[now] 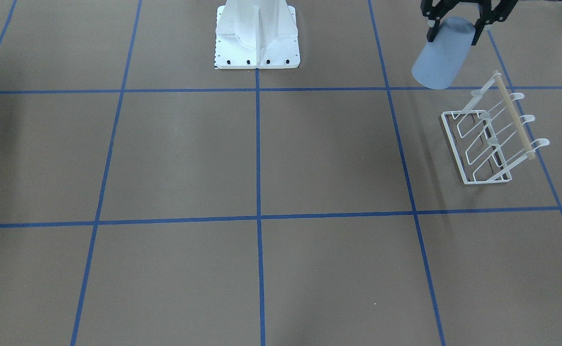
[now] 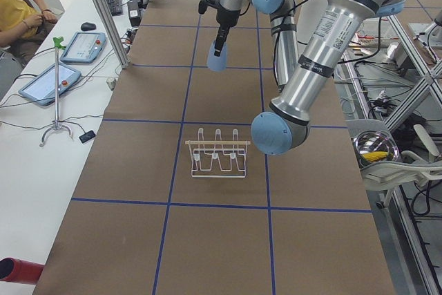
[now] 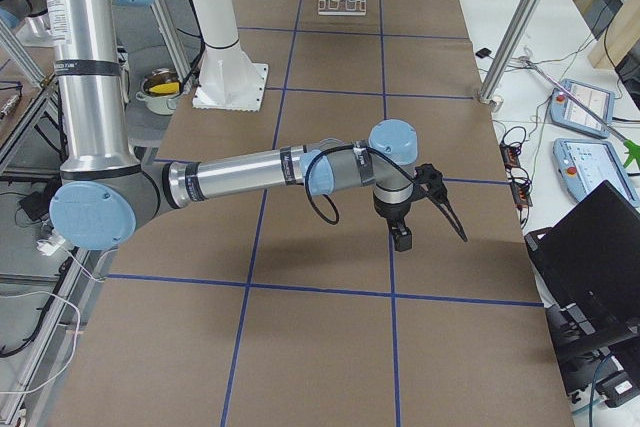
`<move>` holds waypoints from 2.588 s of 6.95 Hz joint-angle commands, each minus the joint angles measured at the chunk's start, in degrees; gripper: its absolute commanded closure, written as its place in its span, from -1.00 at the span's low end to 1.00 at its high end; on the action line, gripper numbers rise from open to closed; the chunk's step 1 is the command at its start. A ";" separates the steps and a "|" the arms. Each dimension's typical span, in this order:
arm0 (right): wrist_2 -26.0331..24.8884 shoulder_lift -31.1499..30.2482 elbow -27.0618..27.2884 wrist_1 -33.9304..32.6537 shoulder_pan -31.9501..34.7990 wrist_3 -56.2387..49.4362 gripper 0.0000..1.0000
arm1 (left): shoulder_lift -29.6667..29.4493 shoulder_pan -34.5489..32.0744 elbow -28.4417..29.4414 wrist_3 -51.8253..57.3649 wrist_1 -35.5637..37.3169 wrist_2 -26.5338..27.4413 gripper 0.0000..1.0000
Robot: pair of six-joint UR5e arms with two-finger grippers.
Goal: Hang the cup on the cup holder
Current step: 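Carry the cup with the left gripper over the white wire rack, then lower the cup with the left gripper onto a rack hook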
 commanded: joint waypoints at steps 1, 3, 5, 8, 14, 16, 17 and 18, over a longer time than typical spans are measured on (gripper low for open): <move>-0.06 0.14 -0.25 -0.11 0.00 0.01 -1.00 | -0.59 -4.45 9.74 4.40 -1.19 -4.62 1.00; -0.41 0.14 -0.52 0.42 -0.79 0.62 -1.00 | 0.19 -10.84 16.79 13.92 -3.58 -12.22 1.00; -0.41 0.14 -0.60 0.51 -0.80 0.71 -1.00 | 5.45 -13.41 17.26 21.68 -4.19 -13.24 1.00; -0.41 0.14 -0.78 0.51 -1.15 0.80 -1.00 | 11.42 -14.83 20.75 24.88 -14.69 -13.24 1.00; -0.32 0.14 -1.49 0.51 -1.85 0.97 -1.00 | 15.39 -15.18 28.25 22.09 -27.22 -13.24 1.00; -0.32 0.14 -1.57 0.51 -1.94 1.06 -1.00 | 16.53 -14.92 28.25 21.89 -27.39 -13.24 1.00; -0.32 0.14 -1.66 0.51 -1.94 1.06 -1.00 | 16.54 -14.83 28.07 21.46 -27.39 -13.32 1.00; -0.32 0.14 -1.66 0.51 -2.03 1.06 -1.00 | 16.54 -14.83 27.64 19.89 -27.39 -15.06 1.00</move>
